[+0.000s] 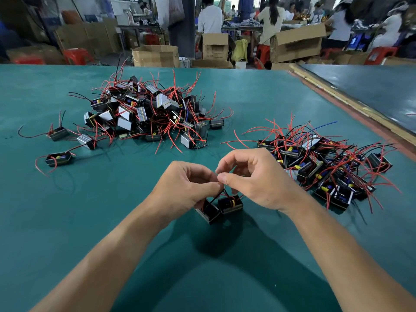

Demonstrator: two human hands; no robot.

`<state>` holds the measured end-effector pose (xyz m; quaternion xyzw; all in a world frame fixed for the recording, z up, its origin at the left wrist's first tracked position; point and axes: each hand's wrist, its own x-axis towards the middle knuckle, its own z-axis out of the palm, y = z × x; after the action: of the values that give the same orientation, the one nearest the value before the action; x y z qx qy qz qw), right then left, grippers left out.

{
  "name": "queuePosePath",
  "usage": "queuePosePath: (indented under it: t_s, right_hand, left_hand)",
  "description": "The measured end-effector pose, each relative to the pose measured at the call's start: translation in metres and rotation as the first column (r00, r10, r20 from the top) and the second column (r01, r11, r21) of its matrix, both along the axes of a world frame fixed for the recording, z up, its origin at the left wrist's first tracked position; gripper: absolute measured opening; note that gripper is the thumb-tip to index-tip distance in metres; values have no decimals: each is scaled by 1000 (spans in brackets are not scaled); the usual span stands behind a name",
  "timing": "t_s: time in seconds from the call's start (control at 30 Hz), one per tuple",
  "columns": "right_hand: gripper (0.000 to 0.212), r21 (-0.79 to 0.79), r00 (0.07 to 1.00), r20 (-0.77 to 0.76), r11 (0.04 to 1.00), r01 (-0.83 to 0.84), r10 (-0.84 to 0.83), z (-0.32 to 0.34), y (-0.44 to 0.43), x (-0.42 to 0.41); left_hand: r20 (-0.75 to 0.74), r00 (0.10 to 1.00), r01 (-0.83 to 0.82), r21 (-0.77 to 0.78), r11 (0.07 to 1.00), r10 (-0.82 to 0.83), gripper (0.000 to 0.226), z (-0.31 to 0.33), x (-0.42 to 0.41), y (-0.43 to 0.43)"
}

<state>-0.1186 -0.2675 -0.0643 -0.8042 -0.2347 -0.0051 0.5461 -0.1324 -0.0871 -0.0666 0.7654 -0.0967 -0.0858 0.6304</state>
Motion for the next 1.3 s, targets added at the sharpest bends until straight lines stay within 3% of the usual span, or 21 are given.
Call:
queuePosePath:
  t_s: [0.37,0.47,0.6,0.87,1.0,1.13,1.3]
  right_hand:
    - [35,-136,997,70,990,-28,38,4,-4,0]
    - [30,-133,998,62,991,-20,29,3,-5,0]
    - [5,-96,998,56,995,-10,15,-2,-2,0]
    - [14,-63,999,47,998,26,-23,-7,2,2]
    - [17,-84,999,38,996,27,-23,-6,2,2]
    - [21,-76,999,30,996,35,-33,-4,-1,4]
    - [18,-56,1000,-8,998,18,-18,-5,-2,5]
  left_hand:
    - [-19,1000,-19,7,1000,20,16,0,1,1]
    - [-22,999,-32,17,999,33,14,-1,2,2]
    - [8,999,-44,49,998,43,14,-2,1,1]
    - [67,998,-20,94,995,13,13,-4,1,2]
    - [46,999,6,52,999,-9,5,-5,2,3]
    - [26,999,30,16,999,-30,15,-5,4,4]
    - [20,999,33,-31,999,-33,10,-5,5,4]
